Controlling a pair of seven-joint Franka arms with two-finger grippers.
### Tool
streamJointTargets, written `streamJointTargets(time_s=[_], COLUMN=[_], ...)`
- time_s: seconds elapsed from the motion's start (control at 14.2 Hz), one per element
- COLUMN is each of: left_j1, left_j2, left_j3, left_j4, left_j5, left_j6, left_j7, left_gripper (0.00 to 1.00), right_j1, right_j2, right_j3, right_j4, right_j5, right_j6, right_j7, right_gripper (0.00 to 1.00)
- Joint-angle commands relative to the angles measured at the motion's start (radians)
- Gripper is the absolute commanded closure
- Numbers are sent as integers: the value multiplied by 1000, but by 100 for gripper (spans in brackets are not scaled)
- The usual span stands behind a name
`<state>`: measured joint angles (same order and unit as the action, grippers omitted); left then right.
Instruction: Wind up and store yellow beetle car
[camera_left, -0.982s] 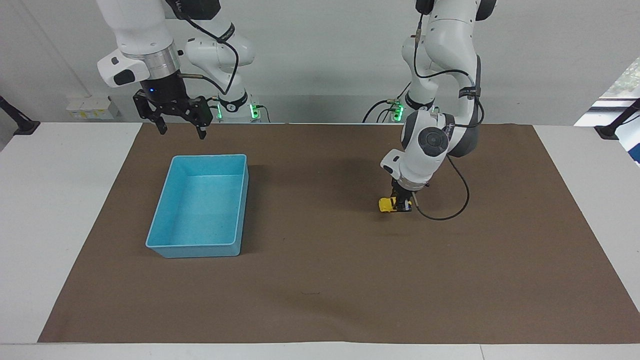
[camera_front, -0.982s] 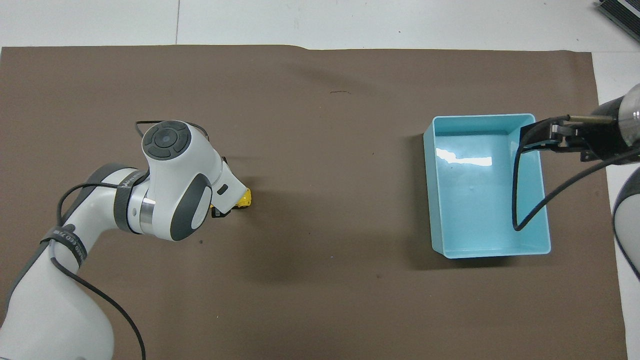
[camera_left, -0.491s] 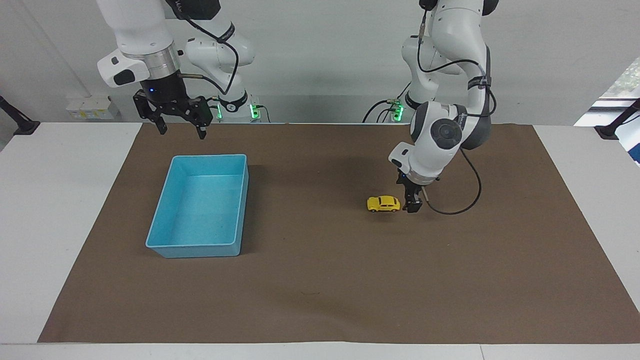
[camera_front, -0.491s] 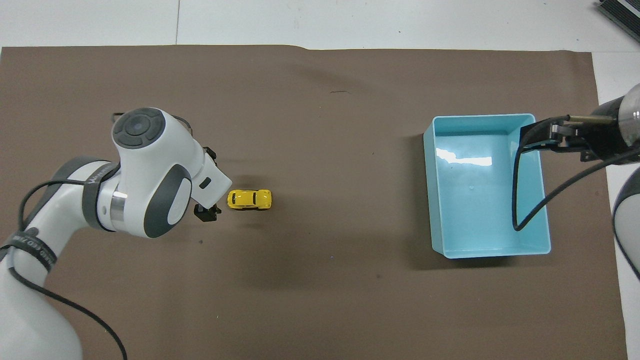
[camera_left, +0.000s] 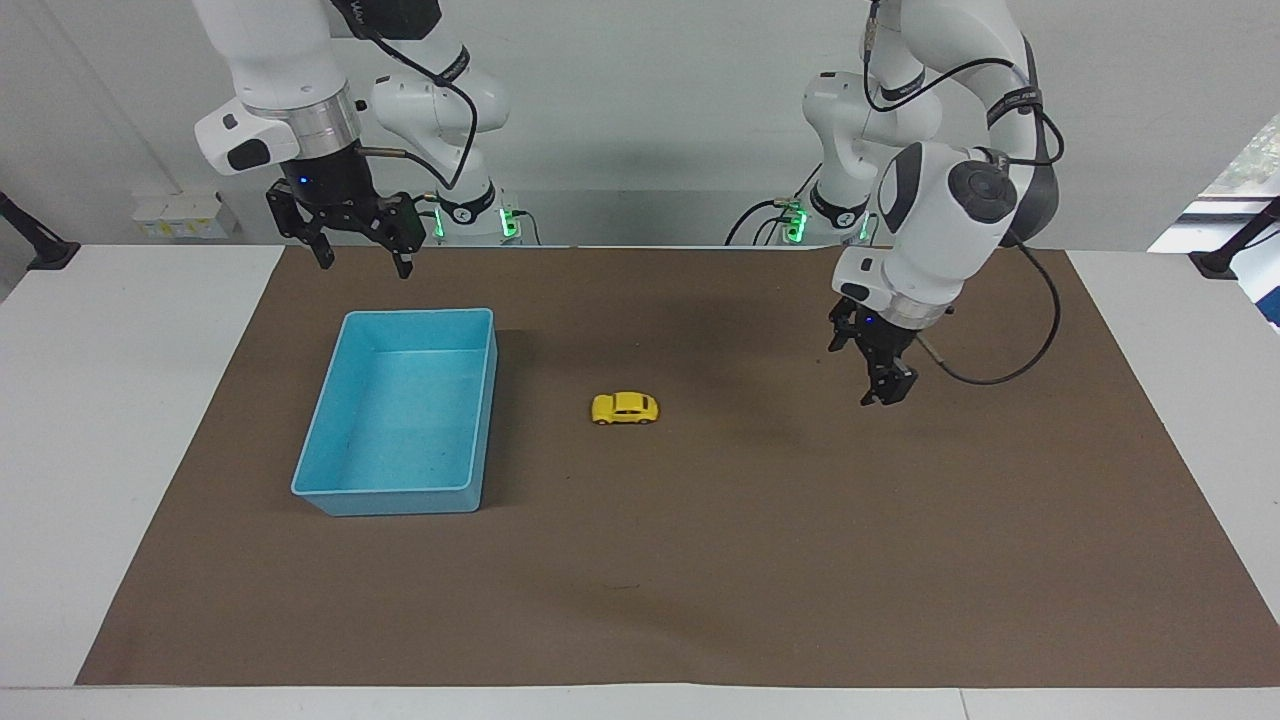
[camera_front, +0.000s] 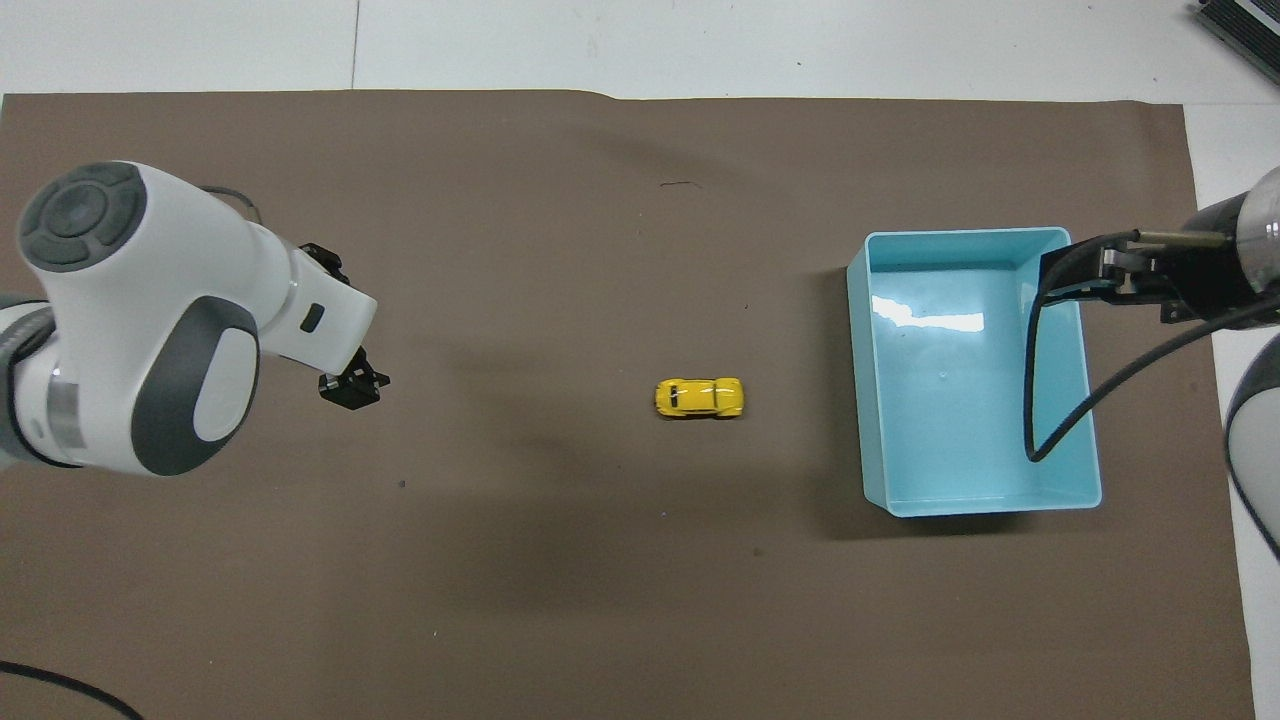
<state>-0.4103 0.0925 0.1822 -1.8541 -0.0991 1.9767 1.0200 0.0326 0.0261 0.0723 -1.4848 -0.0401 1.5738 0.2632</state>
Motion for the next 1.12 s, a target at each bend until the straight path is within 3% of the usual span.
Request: streamJointTargets(time_s=[0.0,0.21,0.49,0.84,1.05], left_j1=[77,157,232,240,239], left_j2=[-36,-25,-25,-43,-43], left_j3=[-3,-3,-4,2,0], left_j4=[53,125,188,208,294], left_j5=[51,117,127,50,47], left_j6=[-67,-120,-122,-137,-272], left_j7=[-134,-230,-530,-904,-942], left_gripper=[0,0,0,0,0], right_j1=[-7,-7,-8,-7,4], right_j2=[-11,-14,-14,-15,-18], right_j3=[-3,-8,-17,-23,-11], right_j4=[-2,-5,-5,-8,-8], right_j5=[28,28,28,29,43], right_j6=[-5,-5,-6,-17,-17], right_j7=[2,2,4,1,-37], right_gripper=[0,0,0,0,0])
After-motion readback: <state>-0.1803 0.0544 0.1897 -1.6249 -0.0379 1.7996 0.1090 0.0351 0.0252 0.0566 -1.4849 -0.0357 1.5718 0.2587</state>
